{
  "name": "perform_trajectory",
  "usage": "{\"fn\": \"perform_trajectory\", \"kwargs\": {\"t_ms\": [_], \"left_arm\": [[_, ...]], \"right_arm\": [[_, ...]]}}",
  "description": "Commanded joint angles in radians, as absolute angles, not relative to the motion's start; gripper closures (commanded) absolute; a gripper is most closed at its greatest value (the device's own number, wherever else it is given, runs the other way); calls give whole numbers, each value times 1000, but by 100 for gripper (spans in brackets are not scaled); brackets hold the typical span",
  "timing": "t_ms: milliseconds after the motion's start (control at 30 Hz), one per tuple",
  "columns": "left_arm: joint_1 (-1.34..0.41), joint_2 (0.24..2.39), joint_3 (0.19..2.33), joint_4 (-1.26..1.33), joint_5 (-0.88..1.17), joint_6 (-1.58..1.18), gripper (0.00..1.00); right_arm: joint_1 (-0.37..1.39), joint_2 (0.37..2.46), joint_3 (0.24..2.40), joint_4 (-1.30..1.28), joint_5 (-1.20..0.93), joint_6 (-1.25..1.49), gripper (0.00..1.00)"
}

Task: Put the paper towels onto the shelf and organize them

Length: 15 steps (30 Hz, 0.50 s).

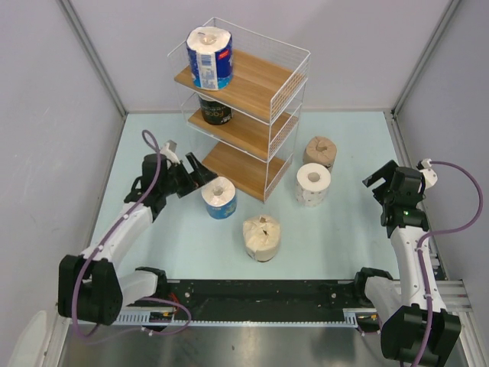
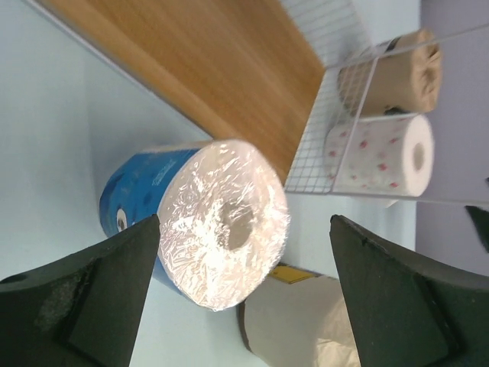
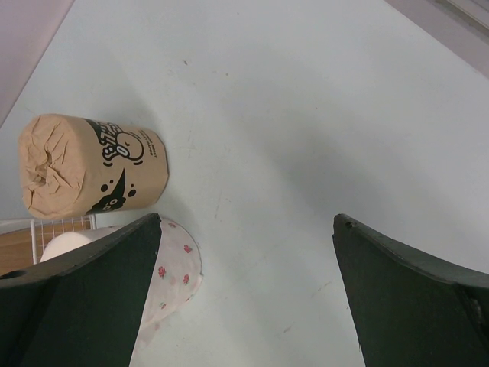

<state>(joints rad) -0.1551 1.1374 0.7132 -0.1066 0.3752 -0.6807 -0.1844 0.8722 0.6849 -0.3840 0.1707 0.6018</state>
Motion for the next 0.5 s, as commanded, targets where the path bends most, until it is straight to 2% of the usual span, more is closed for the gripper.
{"fn": "perform_trajectory", "kwargs": {"t_ms": [0, 200, 467], "left_arm": [[-224, 1201, 761, -147, 325, -635, 4], [-249, 1204, 739, -186, 230, -623, 4], [-253, 1223, 704, -181, 212, -612, 6]], "right_arm": [[-183, 862, 703, -367, 179, 598, 0], [-184, 868, 703, -359, 178, 598, 0], [-183, 884, 698, -353, 172, 606, 0]]}}
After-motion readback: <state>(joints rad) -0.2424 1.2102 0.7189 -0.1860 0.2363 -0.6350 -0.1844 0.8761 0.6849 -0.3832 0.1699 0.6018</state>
